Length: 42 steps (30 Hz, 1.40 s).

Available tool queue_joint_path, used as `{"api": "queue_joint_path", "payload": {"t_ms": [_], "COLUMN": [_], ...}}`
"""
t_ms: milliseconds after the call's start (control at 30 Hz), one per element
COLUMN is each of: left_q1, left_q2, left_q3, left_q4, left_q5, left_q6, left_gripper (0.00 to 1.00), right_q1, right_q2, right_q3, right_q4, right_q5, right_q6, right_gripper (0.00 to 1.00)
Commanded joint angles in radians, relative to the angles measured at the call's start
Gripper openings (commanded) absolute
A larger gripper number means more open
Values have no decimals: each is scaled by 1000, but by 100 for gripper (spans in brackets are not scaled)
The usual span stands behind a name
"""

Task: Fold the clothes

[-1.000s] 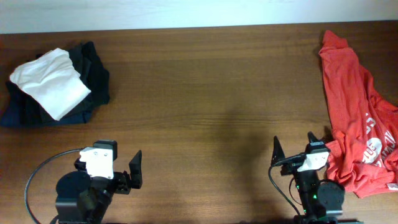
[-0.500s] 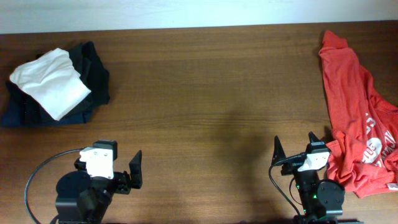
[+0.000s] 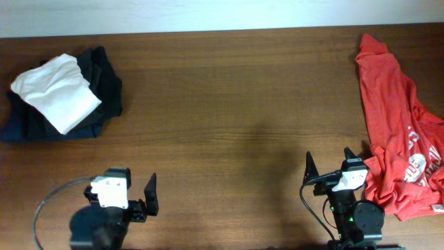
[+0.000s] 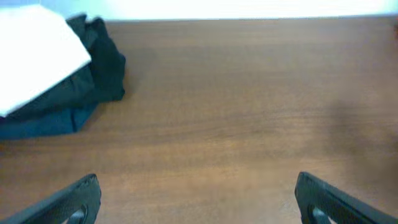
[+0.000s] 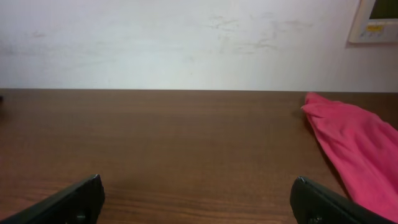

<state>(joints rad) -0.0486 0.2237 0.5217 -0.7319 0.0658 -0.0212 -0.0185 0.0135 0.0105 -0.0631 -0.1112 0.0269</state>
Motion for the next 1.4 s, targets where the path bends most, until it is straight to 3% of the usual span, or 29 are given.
{"api": "queue_joint_path", "payload": {"t_ms": [0, 200, 267, 1367], "left_q1": [-4, -3, -5, -5], "left_q2": [-150, -219, -219, -218], "left_q3": [-209, -518, -513, -512], "left_q4": [154, 756, 646, 649], "left_q5": [-27, -37, -52, -55], "left_q6": [-9, -8, -8, -8], "left_gripper": [99, 99, 99, 99], "right_q1": [5, 5, 5, 5], "right_q2": [-9, -8, -8, -8], "right_q3": [-5, -5, -5, -5], "right_q4": [-8, -8, -8, -8], "right_q5": [16, 16, 16, 16], "right_q6": [11, 11, 11, 11], "right_gripper": [99, 99, 99, 99]}}
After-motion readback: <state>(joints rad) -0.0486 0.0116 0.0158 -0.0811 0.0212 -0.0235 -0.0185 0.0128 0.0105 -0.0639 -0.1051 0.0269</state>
